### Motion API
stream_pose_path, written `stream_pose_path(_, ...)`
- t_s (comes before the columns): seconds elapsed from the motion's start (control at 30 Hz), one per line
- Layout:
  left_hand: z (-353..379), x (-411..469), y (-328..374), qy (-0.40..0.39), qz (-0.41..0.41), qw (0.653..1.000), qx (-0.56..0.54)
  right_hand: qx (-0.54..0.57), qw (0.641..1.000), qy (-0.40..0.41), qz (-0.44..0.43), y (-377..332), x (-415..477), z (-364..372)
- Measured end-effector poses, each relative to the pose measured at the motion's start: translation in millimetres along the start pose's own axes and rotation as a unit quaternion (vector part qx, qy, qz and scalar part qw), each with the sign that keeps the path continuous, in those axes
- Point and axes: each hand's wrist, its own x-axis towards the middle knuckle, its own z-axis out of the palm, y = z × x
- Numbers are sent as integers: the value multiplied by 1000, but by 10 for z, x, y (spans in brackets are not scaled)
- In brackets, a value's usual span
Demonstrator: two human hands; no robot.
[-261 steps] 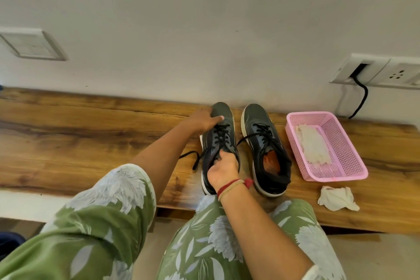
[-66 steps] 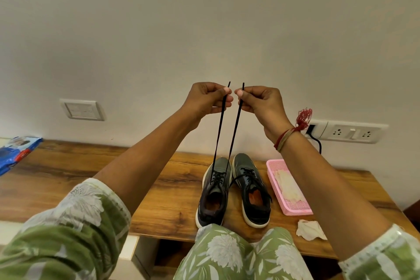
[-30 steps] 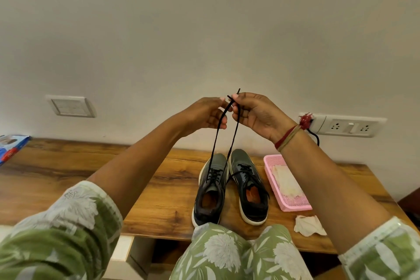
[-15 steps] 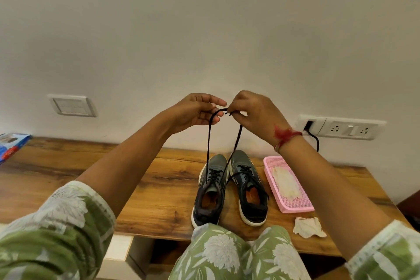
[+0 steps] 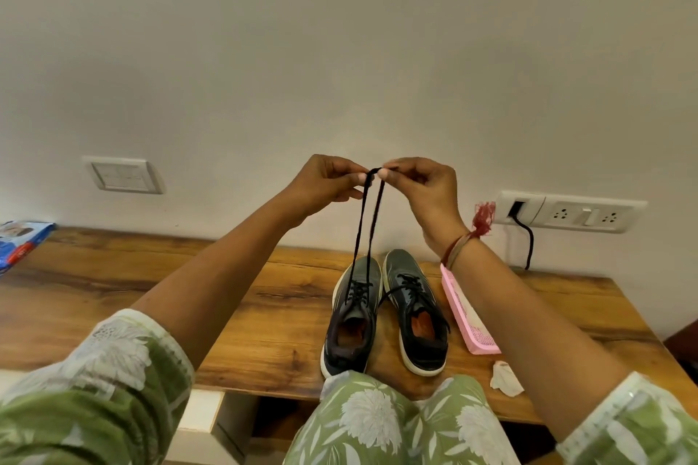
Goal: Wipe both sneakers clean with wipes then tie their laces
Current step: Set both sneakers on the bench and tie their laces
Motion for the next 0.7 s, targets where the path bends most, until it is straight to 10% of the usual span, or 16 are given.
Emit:
stream_pose_path(0.23,-24,17,-313,117,-110,981,-109,364,897,66,242,279,-133,5)
stream_pose_path(0.53,295,106,-535,149,-161,744,-631,518,790,133,298,536,-90,53)
stream_pose_path(0.6,346,129,-513,145,-162,761,-611,484,814,120,296,534,-71,36)
stream_pose_path(0.7,301,159,-532,128,-142,911,-366,314,913,69,252,530,-58,-52)
